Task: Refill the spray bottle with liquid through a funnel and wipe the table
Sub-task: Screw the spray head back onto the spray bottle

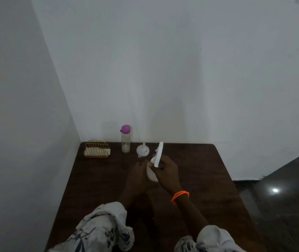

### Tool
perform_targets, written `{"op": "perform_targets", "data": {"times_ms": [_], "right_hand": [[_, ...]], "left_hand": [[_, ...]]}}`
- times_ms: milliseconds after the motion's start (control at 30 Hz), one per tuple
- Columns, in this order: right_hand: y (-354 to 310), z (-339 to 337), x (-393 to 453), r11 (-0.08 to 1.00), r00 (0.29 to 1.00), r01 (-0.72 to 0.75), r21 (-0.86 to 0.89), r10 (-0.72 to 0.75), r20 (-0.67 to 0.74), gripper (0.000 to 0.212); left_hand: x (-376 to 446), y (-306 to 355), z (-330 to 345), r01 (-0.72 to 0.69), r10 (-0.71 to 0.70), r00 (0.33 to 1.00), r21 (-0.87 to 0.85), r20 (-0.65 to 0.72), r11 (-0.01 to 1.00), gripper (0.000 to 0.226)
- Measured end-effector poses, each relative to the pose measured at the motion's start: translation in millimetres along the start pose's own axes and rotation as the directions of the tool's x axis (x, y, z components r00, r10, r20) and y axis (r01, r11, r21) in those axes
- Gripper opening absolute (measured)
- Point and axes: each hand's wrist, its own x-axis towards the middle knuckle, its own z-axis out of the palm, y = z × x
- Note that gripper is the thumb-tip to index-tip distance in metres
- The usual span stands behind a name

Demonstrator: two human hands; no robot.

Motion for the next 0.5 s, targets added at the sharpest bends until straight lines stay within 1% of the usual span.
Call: {"op": "perform_targets", "data": {"times_ms": [100, 233, 333, 400, 500], "right_hand": [[0.2, 1.9, 2.1, 1.0, 0.999, -0.02, -0.005, 0.02, -0.028, 0.024], [0.3, 2.6, 3.2, 0.999, 0.996, -0.021, -0.042, 0.018, -0.085, 0.026], [-0.9, 2.4, 2.3, 0.998, 0.993, -0.035, -0.052, 0.029, -0.11, 0.027], [-1.7, 1.7, 3.1, 0.999, 0.996, -0.03, -0.013, 0.029, -0.085, 0.027], [-2.0, 0.0, 4.0, 0.999, 1.0, -0.006, 0.035, 0.006, 0.007, 0.024]], "left_hand": [[-1.3, 2.5, -1.3, 0.006, -0.007, 1.0, -0.017, -0.023, 1.0, 0.082], [-3.8, 8.2, -6.7, -0.003, 0.003, 1.0, -0.023, -0.019, 1.0, 0.073], [-5.6, 11.0, -8.4, -0.001, 0.0, 1.0, -0.025, -0.012, 1.0, 0.078], [-6.2, 10.7, -8.4, 0.011, -0.011, 1.0, -0.017, 0.0, 1.0, 0.08], [-4.1, 6.1, -6.4, 0.011, -0.011, 1.0, -0.022, -0.007, 1.0, 0.084]]}}
